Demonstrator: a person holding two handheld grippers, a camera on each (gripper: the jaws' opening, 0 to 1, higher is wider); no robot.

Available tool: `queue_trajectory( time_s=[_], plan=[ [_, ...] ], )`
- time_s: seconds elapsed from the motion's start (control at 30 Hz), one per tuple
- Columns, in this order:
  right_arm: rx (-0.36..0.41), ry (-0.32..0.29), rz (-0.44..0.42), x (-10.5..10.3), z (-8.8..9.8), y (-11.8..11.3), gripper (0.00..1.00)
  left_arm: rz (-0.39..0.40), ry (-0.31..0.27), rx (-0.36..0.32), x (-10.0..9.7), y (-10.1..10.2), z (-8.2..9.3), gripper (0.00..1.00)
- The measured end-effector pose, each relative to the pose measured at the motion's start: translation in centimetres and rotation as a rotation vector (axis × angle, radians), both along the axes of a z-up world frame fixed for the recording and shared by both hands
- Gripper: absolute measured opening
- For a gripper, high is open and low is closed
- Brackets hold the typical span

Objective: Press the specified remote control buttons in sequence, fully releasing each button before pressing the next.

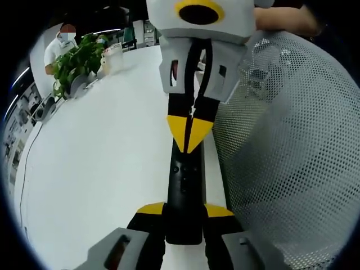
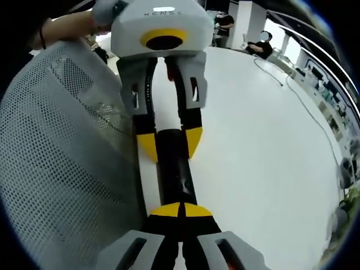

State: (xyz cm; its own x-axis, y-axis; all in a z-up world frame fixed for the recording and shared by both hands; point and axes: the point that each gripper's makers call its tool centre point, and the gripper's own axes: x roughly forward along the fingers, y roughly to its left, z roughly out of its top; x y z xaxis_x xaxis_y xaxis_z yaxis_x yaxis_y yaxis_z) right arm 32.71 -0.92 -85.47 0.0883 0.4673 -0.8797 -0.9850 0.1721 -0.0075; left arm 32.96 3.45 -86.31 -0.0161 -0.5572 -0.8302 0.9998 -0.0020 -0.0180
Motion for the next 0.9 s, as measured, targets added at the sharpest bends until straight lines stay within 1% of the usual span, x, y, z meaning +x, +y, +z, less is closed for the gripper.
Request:
queue_trajectory(
  time_s=[0.07,0.17,0.27,0.3,0.4,0.47,0.53,0.57,0.67,0.77,0.8,0.9],
  plan=[
    [-0.017,0.010,-0.001,0.1,0.0,0.0,0.00,-0.003,-0.001,0.003,0.0,0.0,0.0,0.25],
    [-0.018,0.049,-0.053,0.1,0.0,-0.1,0.00,-0.002,-0.001,0.000,0.0,0.0,0.0,0.25],
    [0.068,0.049,-0.082,0.0,0.2,-0.2,0.00,0.002,0.000,-0.004,0.0,0.0,0.0,0.25],
    [0.073,0.053,-0.083,0.0,0.2,-0.3,0.00,0.003,0.000,-0.004,0.0,0.0,0.0,0.25],
    [0.042,0.041,-0.040,0.1,0.1,0.1,0.00,0.004,0.001,-0.004,0.0,0.0,0.0,0.25],
    [0.049,0.029,-0.040,0.1,0.3,0.3,0.00,0.006,0.002,-0.006,0.0,0.0,0.0,0.25],
    [0.046,0.004,-0.005,-0.1,0.5,0.5,0.00,0.007,0.002,-0.007,0.0,0.0,0.0,0.25],
    [0.048,0.000,-0.008,0.0,0.5,0.4,0.00,0.006,0.003,-0.007,0.0,0.0,0.0,0.25],
    [0.051,-0.003,-0.003,0.3,0.4,0.5,0.00,0.005,0.005,-0.008,0.0,0.0,0.0,0.25],
    [0.055,0.012,0.001,0.3,0.1,0.8,0.00,0.006,0.007,-0.009,0.0,0.0,0.0,0.25],
    [0.050,0.002,0.012,0.3,0.2,0.8,0.00,0.006,0.007,-0.010,0.0,0.0,0.0,0.25],
    [0.058,0.001,0.010,0.2,0.1,0.7,0.00,0.005,0.006,-0.008,0.0,0.0,0.0,0.25]
  ],
)
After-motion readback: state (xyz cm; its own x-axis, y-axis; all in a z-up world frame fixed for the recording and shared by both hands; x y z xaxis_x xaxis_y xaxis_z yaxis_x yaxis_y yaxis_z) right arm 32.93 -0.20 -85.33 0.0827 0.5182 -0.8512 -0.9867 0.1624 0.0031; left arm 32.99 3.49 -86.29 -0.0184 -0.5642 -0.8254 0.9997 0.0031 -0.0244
